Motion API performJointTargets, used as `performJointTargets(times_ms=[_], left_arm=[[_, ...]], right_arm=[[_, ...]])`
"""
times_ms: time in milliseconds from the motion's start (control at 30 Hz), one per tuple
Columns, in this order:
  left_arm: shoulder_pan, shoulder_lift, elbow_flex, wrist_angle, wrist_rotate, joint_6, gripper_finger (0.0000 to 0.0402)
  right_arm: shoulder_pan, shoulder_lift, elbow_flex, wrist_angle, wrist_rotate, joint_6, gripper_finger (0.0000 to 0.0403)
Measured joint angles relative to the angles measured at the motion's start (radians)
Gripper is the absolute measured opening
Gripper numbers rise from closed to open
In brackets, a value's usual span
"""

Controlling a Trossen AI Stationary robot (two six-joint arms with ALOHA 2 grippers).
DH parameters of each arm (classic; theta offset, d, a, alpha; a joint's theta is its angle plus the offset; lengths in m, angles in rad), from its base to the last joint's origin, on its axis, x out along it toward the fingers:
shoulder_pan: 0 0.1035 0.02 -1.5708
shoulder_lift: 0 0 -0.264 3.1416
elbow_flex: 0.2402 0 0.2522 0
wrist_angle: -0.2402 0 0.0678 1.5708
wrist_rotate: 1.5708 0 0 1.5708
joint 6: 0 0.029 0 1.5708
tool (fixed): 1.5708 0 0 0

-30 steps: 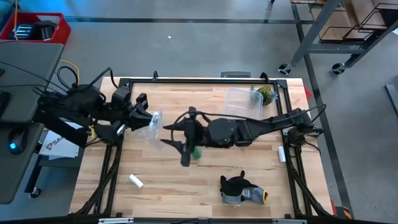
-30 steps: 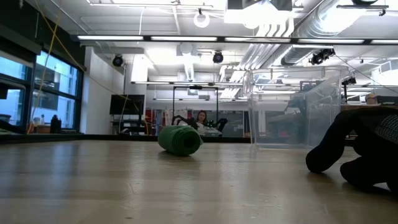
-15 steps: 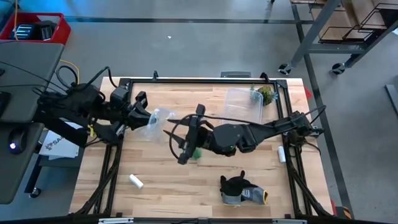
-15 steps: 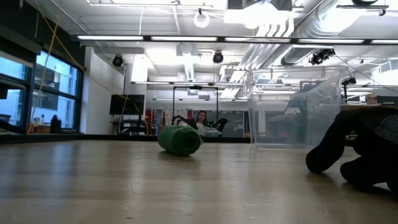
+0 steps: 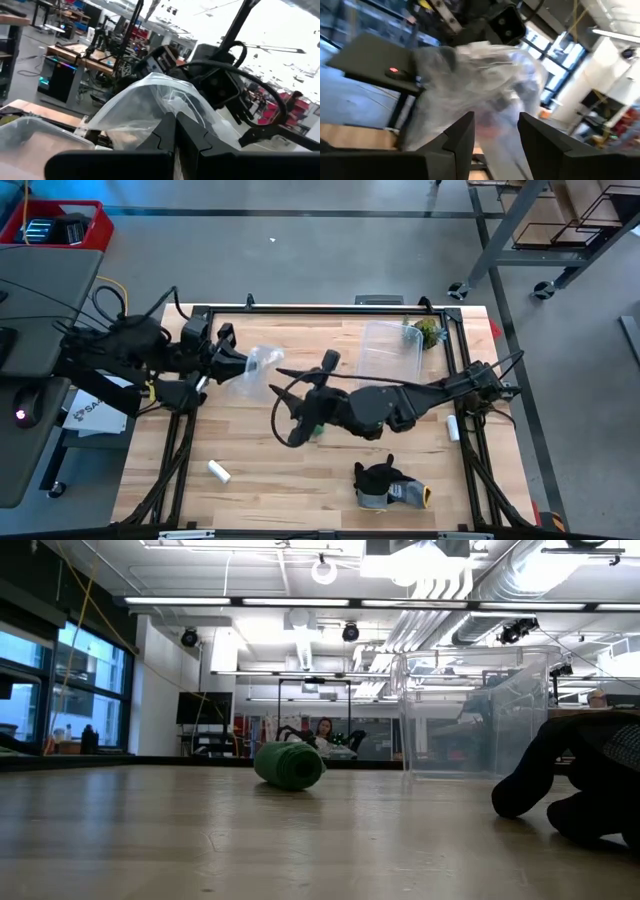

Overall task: Roll bandage
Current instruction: Open the transparent zip bag

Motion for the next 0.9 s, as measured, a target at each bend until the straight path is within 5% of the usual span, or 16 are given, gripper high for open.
performJointTargets(times_ms=[200, 367, 900], left_arm=[[0.000, 0.003, 0.000, 0.007, -0.007, -0.035, 0.0000], [0.000, 0.016, 0.000, 0.029, -0.006, -0.076, 0.0000], [0.000, 0.036, 0.000, 0.053, 0.021, -0.117, 0.0000]], right_arm=[[-0.001, -0.001, 0.001, 0.037, 0.010, -0.086, 0.0145], [-0.024, -0.002, 0.001, -0.002, -0.066, -0.060, 0.0144], [-0.060, -0.002, 0.000, -0.073, -0.073, 0.026, 0.0122]])
